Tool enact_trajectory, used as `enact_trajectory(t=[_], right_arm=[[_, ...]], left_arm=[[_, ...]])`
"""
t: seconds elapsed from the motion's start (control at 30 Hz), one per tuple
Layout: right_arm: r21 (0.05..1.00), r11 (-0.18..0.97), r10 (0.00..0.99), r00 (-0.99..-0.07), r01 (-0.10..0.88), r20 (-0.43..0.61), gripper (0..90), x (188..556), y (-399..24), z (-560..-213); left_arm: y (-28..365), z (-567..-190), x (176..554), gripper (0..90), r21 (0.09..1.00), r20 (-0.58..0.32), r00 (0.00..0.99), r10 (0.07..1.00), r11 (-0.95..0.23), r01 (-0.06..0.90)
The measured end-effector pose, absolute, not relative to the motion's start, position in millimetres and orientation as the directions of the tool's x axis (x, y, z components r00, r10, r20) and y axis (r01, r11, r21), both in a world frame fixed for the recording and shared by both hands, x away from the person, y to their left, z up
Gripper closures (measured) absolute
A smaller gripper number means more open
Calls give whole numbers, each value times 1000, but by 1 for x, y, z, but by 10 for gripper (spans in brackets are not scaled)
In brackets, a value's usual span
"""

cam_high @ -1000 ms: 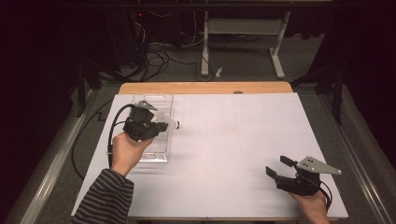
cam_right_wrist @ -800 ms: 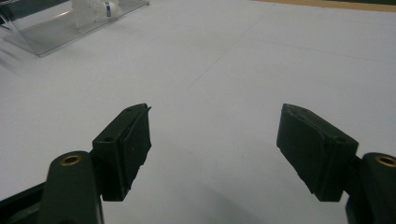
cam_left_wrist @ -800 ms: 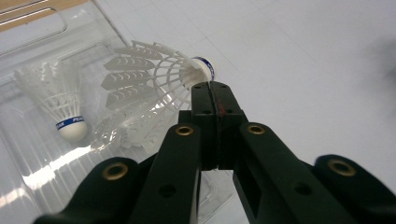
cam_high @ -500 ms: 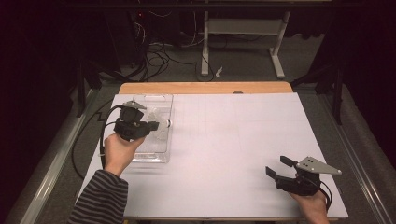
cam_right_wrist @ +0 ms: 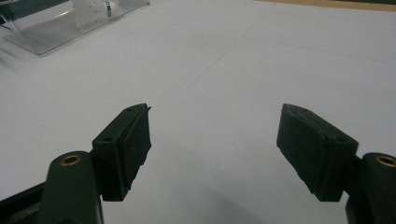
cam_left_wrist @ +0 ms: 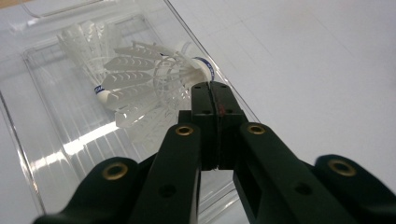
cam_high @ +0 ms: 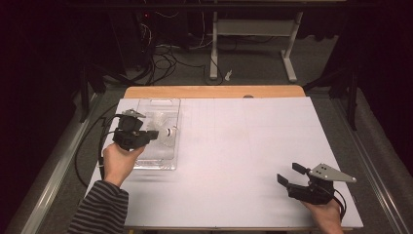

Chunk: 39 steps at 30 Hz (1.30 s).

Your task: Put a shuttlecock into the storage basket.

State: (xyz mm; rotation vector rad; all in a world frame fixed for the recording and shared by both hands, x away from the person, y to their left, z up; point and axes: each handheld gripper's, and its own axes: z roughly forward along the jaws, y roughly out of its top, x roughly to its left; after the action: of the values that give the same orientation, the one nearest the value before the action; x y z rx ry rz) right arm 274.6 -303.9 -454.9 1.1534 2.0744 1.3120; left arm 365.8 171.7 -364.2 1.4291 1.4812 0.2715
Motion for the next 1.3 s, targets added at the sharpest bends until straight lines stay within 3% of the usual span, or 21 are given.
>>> enact_trajectory(t=[1.3], right_arm=[[882,211,822,-565,422,74,267,275,-303,-455]], left_arm=[[183,-388,374,891,708,-459,159,874,251,660]])
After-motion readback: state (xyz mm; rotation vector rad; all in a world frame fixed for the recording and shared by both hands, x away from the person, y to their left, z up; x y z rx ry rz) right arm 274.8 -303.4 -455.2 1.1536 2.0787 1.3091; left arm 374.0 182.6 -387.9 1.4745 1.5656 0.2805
